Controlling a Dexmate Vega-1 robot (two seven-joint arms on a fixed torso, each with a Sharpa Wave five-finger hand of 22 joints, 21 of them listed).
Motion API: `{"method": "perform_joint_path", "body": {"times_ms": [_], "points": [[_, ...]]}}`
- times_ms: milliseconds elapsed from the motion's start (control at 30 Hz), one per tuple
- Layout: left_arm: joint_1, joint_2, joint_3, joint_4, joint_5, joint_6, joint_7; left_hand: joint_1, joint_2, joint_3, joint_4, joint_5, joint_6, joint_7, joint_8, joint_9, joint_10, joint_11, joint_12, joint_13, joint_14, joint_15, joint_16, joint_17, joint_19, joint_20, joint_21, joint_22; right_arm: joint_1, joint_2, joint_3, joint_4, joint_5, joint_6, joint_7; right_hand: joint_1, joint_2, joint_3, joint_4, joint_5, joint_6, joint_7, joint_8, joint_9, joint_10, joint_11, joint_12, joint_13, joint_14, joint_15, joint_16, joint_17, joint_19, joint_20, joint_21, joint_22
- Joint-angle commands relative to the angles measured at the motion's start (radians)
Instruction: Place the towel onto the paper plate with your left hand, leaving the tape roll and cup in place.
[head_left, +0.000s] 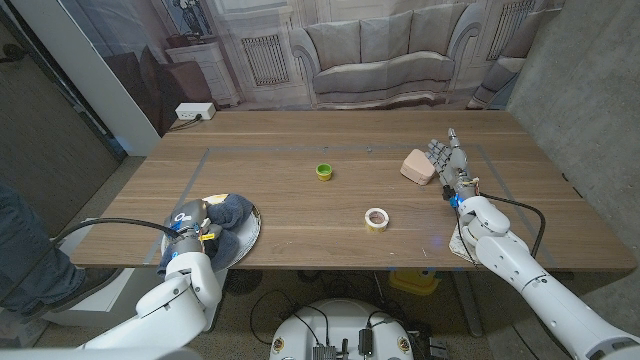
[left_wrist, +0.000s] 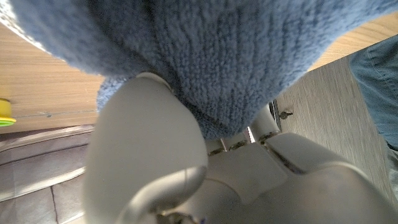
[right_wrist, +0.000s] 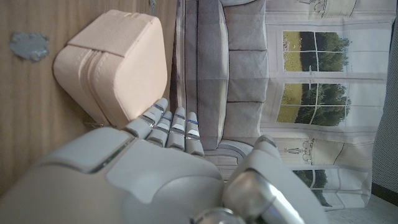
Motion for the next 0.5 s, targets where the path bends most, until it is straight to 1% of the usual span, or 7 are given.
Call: {"method": "perform_joint_path", "body": {"times_ms": [33, 67, 100, 167, 233, 467, 500], "points": [[-0.029, 0.031, -0.007, -0.021, -0.016, 0.033, -0.028, -0.047, -0.020, -0.002, 0.035, -0.004, -0.016, -0.005, -0.010, 0.001, -0.017, 0.008, -0.011, -0.003, -0.028, -0.004, -0.008, 0.001, -0.035, 0.017, -0.018, 0.002, -0.003, 0.000, 0.001, -0.005, 0.000, 0.004, -0.004, 0.002, 0.003, -0.003, 0.001, -0.001, 0.008, -0.001, -0.003, 0.002, 0.008, -0.003, 0.002, 0.003, 0.008, 0.001, -0.001, 0.005, 0.003, -0.005, 0.001, 0.003], [-0.027, 0.030, -0.011, -0.023, -0.020, 0.032, -0.029, -0.051, -0.023, -0.005, 0.036, -0.004, -0.016, -0.005, -0.011, 0.000, -0.020, 0.008, -0.013, -0.004, -0.030, -0.002, -0.009, 0.000, -0.036, 0.019, -0.019, 0.002, -0.003, 0.000, 0.001, -0.005, 0.001, 0.003, -0.003, 0.002, 0.003, -0.003, 0.001, -0.001, 0.008, -0.001, -0.003, 0.002, 0.008, -0.003, 0.002, 0.003, 0.008, 0.002, -0.001, 0.005, 0.003, -0.005, 0.001, 0.003], [-0.029, 0.030, -0.010, -0.025, -0.020, 0.037, -0.029, -0.057, -0.026, -0.007, 0.038, -0.003, -0.025, -0.006, -0.017, -0.001, -0.025, 0.006, -0.018, -0.007, -0.044, 0.002, -0.014, -0.002, -0.050, 0.027, -0.025, 0.002, -0.003, 0.001, 0.001, -0.004, 0.001, 0.003, -0.003, 0.002, 0.003, -0.003, 0.001, -0.001, 0.008, -0.001, -0.003, 0.002, 0.008, -0.002, 0.002, 0.003, 0.007, 0.002, -0.001, 0.005, 0.003, -0.005, 0.001, 0.003], [-0.028, 0.032, -0.012, -0.029, -0.025, 0.045, -0.032, -0.064, -0.030, -0.011, 0.041, -0.003, -0.027, -0.008, -0.020, -0.003, -0.030, 0.006, -0.020, -0.009, -0.047, 0.003, -0.015, -0.004, -0.058, 0.032, -0.029, 0.002, -0.002, 0.001, 0.000, -0.002, 0.002, 0.002, 0.000, 0.003, 0.004, -0.003, 0.001, -0.001, 0.009, -0.001, -0.003, 0.002, 0.009, 0.000, 0.002, 0.003, 0.007, 0.001, -0.001, 0.005, 0.003, -0.005, 0.000, 0.003], [-0.029, 0.035, -0.011, -0.032, -0.028, 0.053, -0.033, -0.075, -0.037, -0.017, 0.045, -0.003, -0.029, -0.009, -0.023, -0.005, -0.032, 0.002, -0.022, -0.010, -0.056, 0.012, -0.019, -0.007, -0.062, 0.034, -0.032, 0.002, -0.001, 0.002, 0.000, -0.001, 0.002, 0.003, 0.000, 0.003, 0.004, -0.003, 0.001, -0.001, 0.008, -0.001, -0.003, 0.002, 0.009, -0.002, 0.002, 0.003, 0.007, 0.001, -0.001, 0.005, 0.003, -0.005, 0.000, 0.003], [-0.032, 0.041, -0.016, -0.051, -0.052, 0.082, -0.048, -0.123, -0.058, -0.040, 0.065, -0.003, -0.048, -0.012, -0.044, -0.013, -0.063, 0.000, -0.038, -0.023, -0.085, 0.014, -0.026, -0.020, -0.085, 0.051, -0.049, 0.000, -0.002, 0.003, 0.000, -0.001, 0.002, 0.005, -0.001, 0.003, 0.005, -0.003, 0.001, -0.001, 0.009, -0.001, -0.003, 0.002, 0.009, -0.002, 0.002, 0.003, 0.007, 0.000, -0.001, 0.005, 0.003, -0.005, 0.001, 0.003], [-0.034, 0.051, -0.022, -0.059, -0.067, 0.092, -0.070, -0.151, -0.065, -0.053, 0.079, -0.002, -0.056, -0.017, -0.053, -0.015, -0.074, 0.002, -0.041, -0.028, -0.098, 0.018, -0.027, -0.024, -0.086, 0.053, -0.053, 0.000, -0.003, 0.004, 0.001, -0.002, 0.004, 0.003, -0.002, 0.003, 0.005, -0.003, 0.001, -0.001, 0.009, -0.001, -0.003, 0.002, 0.009, -0.002, 0.002, 0.003, 0.007, 0.000, -0.001, 0.005, 0.003, -0.005, 0.001, 0.003]]}}
